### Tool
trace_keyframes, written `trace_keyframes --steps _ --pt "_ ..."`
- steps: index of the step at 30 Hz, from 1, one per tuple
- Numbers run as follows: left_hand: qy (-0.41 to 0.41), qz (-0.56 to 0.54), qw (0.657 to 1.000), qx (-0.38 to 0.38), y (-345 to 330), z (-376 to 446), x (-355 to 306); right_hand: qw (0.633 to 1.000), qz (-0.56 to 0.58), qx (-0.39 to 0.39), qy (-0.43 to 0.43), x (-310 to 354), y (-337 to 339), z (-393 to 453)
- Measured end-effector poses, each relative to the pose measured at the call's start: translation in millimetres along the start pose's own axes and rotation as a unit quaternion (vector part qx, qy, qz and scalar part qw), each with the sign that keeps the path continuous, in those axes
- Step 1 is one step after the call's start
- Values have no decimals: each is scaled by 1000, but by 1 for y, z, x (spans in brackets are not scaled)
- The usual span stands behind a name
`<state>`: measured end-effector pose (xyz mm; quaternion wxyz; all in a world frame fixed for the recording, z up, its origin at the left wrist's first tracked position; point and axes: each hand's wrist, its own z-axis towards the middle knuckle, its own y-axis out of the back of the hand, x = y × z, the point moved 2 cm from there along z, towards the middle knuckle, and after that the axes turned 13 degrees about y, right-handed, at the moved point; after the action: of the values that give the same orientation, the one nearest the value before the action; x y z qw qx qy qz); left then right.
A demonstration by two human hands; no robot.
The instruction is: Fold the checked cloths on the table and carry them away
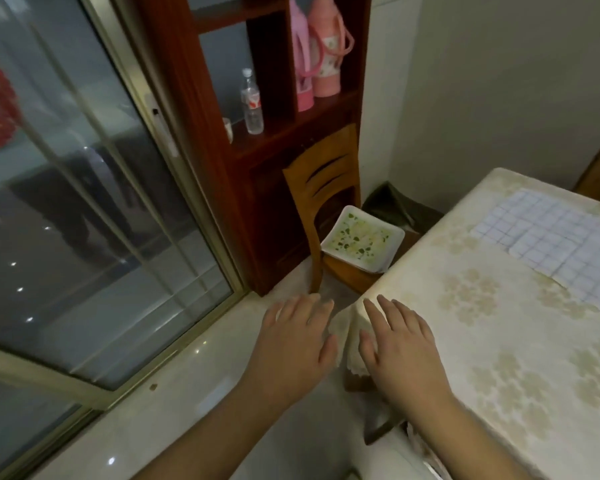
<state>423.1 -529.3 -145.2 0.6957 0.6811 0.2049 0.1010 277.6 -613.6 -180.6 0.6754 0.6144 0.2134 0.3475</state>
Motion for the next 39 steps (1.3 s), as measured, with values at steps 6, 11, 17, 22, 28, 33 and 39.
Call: trace_keyframes --steps 6,11,17,22,28,33,39 --pt "-76 -5 997 1 8 91 -20 997 -20 -36 -60 -44 6 49" --pt "-157 -11 987 7 5 160 -37 988 -43 -58 -138 -75 5 79" --pt "-256 -27 966 32 9 247 -52 963 -76 -65 -249 -98 4 122" --pt "-334 -41 941 25 22 308 -61 932 -93 -99 -337 -107 16 158" --pt "-423 -39 905 17 17 353 -94 897 -120 -104 -411 -124 22 161" --pt "-472 -44 880 38 13 373 -143 873 -133 -96 -459 -151 31 151" --pt "-502 -41 863 47 -1 394 -205 864 -121 -67 -485 -205 20 145"
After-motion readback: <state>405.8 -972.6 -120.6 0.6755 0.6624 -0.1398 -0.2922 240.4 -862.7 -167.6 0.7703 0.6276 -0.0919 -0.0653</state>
